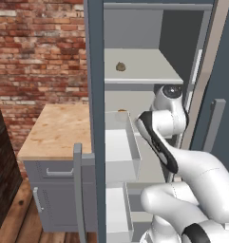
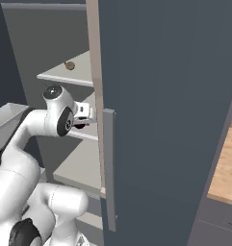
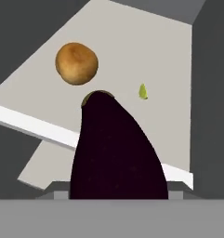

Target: Take the garlic and eggplant from the highest rack and move them to the second highest rack where the lemon wedge and potato are located, to maximize freezer space. Close the freezer door after rearranging.

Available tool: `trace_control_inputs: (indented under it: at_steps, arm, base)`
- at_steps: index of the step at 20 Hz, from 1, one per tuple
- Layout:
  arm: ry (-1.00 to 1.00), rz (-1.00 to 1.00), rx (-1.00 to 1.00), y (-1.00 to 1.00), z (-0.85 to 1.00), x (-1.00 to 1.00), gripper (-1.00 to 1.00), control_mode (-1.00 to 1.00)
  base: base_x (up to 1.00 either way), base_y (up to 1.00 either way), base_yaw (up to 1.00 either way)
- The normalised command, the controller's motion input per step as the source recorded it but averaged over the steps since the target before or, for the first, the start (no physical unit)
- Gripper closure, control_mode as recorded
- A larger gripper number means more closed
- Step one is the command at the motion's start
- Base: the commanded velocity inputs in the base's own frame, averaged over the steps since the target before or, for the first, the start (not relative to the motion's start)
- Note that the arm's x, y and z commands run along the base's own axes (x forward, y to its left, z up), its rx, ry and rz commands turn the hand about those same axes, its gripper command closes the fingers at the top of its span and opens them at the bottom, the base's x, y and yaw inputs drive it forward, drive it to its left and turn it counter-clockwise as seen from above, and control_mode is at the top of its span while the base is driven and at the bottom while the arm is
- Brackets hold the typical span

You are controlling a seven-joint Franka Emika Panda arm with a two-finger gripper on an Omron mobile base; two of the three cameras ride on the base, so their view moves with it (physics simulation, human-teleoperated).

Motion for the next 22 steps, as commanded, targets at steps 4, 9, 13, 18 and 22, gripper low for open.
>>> trace_control_inputs:
  at_steps: [4,9,13,18,22]
  arm:
    - [0.03,-0.06,0.07,-0.01,-0.15,0.70,1.00,-1.00]
    - [0.03,-0.03,0.06,-0.01,-0.12,0.79,1.00,-1.00]
    - [0.00,-0.03,0.01,0.00,-0.28,0.69,1.00,-1.00]
    - [0.00,-0.04,0.02,0.00,-0.30,0.61,1.00,-1.00]
    - [0.00,-0.02,0.02,-0.02,-0.11,0.21,-1.00,-1.00]
  base:
    - [0.00,0.00,0.00]
    - [0.00,0.00,0.00]
    - [0.00,0.00,0.00]
    - [0.00,0.00,0.00]
    - [0.00,0.00,0.00]
